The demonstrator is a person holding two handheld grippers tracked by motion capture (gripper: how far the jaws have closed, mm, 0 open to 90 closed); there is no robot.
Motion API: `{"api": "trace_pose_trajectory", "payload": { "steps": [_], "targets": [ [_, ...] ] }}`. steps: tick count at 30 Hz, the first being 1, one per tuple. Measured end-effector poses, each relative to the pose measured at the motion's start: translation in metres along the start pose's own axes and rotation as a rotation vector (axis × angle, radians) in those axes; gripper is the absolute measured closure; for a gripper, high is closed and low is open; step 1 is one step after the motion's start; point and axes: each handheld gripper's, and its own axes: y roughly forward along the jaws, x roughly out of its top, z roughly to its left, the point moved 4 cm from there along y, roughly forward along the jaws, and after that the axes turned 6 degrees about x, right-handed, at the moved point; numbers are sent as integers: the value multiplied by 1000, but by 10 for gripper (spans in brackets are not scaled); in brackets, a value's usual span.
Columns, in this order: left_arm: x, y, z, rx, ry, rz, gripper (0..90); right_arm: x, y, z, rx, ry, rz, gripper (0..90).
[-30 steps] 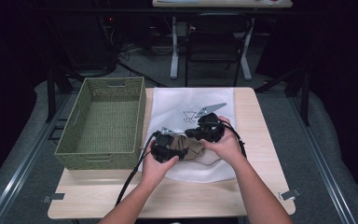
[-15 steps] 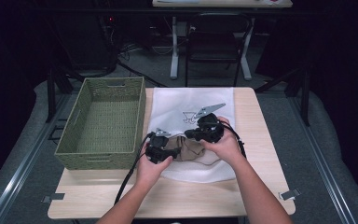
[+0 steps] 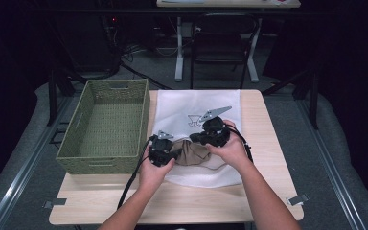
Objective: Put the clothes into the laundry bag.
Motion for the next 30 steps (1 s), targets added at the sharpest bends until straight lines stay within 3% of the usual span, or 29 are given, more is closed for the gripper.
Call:
{"api": "trace_pose_trajectory", "payload": {
  "steps": [5,11,19,23,30],
  "targets": [
    [1,1,1,23,3,-4,725,0,0,0,-2,2,0,899],
    [0,3,2,15,3,10,691,0,0,0,-1,3,-1,899],
    [1,1,2,4,-13,14,843,0,0,0,-2,4,-3,899],
    [1,1,1,0,-27,1,862,0,0,0,2,7,-7,899],
    [0,0,0,-14,-14,10,870,-1,1,-2,4,23,-20,898]
  ]
}}
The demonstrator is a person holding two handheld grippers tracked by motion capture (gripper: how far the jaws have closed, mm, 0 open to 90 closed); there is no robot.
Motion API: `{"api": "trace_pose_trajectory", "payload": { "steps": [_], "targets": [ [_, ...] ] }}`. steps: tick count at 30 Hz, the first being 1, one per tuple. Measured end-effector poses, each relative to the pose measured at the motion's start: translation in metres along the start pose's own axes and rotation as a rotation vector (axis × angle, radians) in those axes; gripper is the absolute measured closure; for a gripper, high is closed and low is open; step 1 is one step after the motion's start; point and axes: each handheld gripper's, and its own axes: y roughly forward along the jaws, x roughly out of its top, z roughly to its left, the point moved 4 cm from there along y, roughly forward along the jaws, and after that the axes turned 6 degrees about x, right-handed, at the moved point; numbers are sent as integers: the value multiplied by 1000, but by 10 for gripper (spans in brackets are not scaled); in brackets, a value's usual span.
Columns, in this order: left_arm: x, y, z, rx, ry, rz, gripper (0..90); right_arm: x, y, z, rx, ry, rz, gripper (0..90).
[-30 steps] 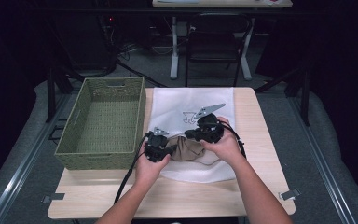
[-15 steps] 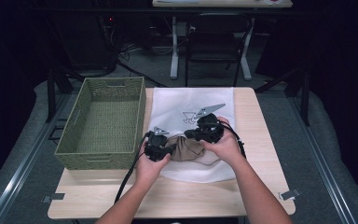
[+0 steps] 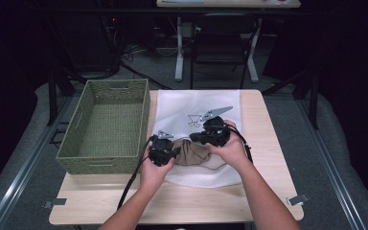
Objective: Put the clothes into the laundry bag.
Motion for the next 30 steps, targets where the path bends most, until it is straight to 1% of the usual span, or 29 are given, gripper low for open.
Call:
{"api": "trace_pose_trajectory", "payload": {
  "steps": [6,10,11,13,14,17,23,24,26,29,30],
  "targets": [
    [1,-2,0,-10,-15,-13,871,-1,0,-2,1,7,-5,898],
    [2,-2,-1,-19,-21,-18,871,-3,1,-6,8,27,-6,897],
    [2,-2,-2,-22,-23,-19,871,-4,1,-7,7,38,-6,897],
    [2,-2,-3,-26,-18,-17,871,-5,1,-8,10,44,-12,898],
    [2,-1,-3,-28,-22,-20,871,-6,0,-8,8,49,-13,898],
    [4,-1,-4,-35,-32,-32,871,-5,-3,-8,5,51,-21,898],
    [4,-4,-3,-35,-26,-23,871,-5,-2,-8,6,48,-20,898],
    [4,-4,-3,-35,-32,-33,871,-6,-2,-8,6,48,-18,898],
    [5,-5,-2,-35,-26,-28,872,-5,-2,-8,7,47,-19,898],
    [8,-5,-2,-29,-23,-33,872,-5,-2,-8,9,47,-20,899],
    [8,-6,-2,-29,-21,-26,872,-5,-2,-8,9,48,-20,898]
  ]
}}
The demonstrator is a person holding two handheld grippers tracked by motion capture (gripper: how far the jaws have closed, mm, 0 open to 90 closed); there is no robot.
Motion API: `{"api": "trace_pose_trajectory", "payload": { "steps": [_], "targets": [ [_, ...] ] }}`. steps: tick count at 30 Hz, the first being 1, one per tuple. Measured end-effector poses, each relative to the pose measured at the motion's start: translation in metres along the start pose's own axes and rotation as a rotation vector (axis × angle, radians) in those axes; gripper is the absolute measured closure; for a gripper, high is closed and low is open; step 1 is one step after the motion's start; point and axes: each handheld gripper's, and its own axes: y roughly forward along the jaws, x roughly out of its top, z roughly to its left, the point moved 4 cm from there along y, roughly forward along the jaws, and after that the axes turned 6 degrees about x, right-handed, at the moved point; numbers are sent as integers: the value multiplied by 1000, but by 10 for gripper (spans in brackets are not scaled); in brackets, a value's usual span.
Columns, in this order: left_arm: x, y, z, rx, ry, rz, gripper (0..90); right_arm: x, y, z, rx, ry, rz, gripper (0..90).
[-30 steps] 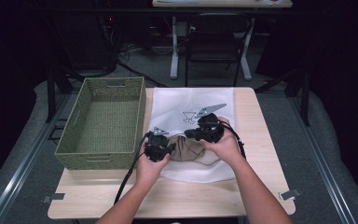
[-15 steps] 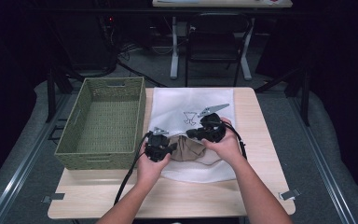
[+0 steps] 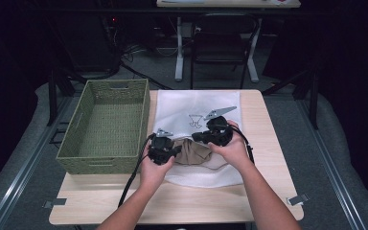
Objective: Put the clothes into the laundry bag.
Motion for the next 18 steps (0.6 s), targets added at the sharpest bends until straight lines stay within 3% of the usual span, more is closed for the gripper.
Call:
{"api": "trace_pose_trajectory", "payload": {
  "steps": [18],
  "targets": [
    [11,6,4,4,-13,2,874,2,-1,3,-5,-20,-1,899]
  ]
}}
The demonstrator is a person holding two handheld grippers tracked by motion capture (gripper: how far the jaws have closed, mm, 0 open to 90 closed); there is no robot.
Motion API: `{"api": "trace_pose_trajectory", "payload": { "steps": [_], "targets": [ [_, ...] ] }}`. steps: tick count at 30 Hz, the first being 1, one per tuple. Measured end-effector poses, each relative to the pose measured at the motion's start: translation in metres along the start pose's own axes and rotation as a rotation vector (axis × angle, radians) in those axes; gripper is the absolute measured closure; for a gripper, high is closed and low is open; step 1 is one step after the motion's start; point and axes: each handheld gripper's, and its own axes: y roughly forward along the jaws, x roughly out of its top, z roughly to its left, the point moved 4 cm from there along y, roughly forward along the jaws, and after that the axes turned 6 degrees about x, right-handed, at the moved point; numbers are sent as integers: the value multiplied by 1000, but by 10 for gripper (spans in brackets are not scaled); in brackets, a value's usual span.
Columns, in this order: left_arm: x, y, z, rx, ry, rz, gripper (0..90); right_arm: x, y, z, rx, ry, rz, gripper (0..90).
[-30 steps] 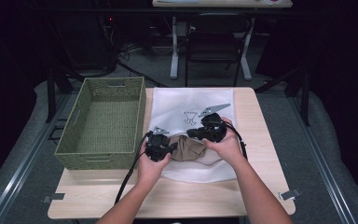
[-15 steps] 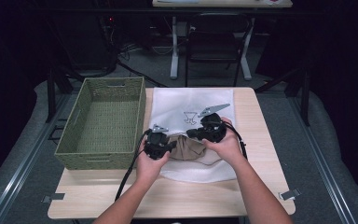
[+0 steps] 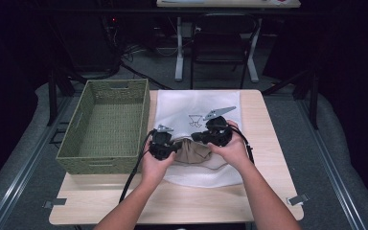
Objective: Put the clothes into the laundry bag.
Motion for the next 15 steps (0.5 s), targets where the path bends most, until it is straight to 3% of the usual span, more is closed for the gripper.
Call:
{"api": "trace_pose_trajectory", "payload": {
  "steps": [8,15],
  "targets": [
    [-2,-2,0,-5,2,-5,862,0,-1,-1,2,4,-1,899],
    [-3,-7,3,-6,-6,-14,708,0,-2,-1,4,4,-4,899]
  ]
}}
